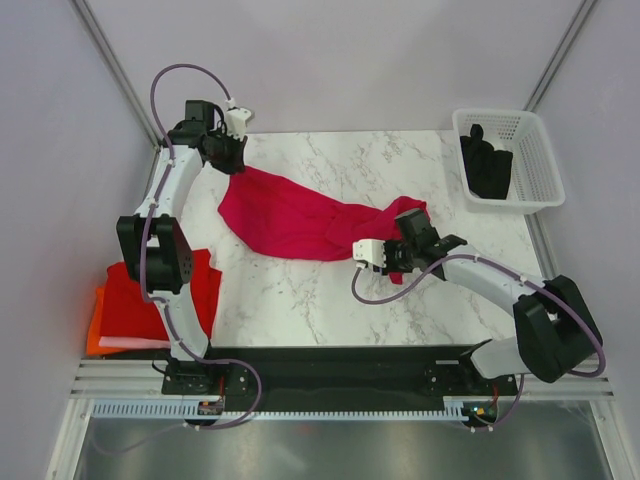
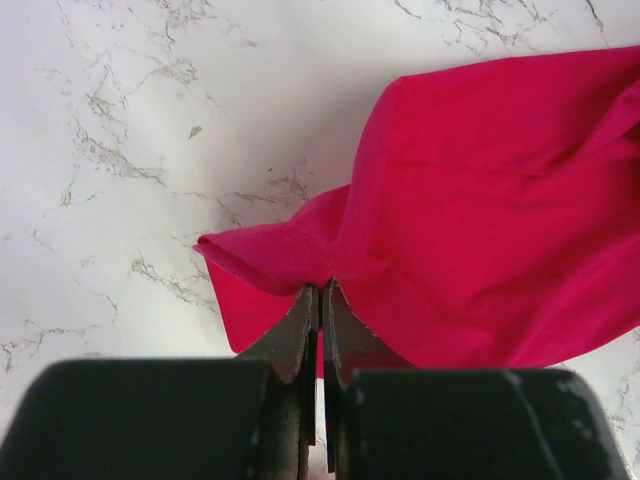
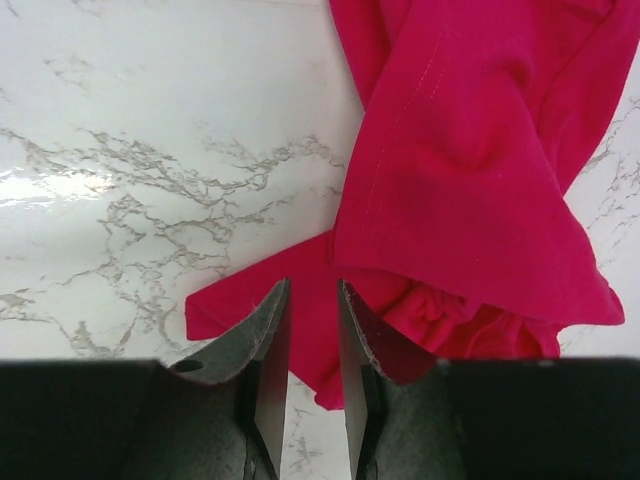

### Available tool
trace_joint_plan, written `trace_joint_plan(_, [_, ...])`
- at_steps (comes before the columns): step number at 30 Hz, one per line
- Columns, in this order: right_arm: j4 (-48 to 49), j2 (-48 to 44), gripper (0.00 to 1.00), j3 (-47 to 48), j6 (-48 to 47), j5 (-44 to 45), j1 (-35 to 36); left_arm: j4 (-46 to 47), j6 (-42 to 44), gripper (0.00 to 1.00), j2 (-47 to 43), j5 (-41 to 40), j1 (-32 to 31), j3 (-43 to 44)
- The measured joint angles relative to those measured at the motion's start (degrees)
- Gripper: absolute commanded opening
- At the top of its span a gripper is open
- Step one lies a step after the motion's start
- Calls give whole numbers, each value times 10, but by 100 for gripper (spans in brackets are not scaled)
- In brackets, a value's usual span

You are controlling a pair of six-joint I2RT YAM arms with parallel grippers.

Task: Fold and stack the t-shirts
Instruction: Flatten the tshirt out

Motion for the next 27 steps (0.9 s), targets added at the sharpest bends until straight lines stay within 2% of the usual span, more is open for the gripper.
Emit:
trace_joint_plan(13, [31,70,32,17,-12,16,0,3,-2,2,3,0,0,0])
trace_joint_plan(23, [59,104,28,25,-12,31,0,3,-2,2,6,-5,0,0])
trace_joint_plan(27, [59,110,13,25,-12,37,0,3,-2,2,6,-5,0,0])
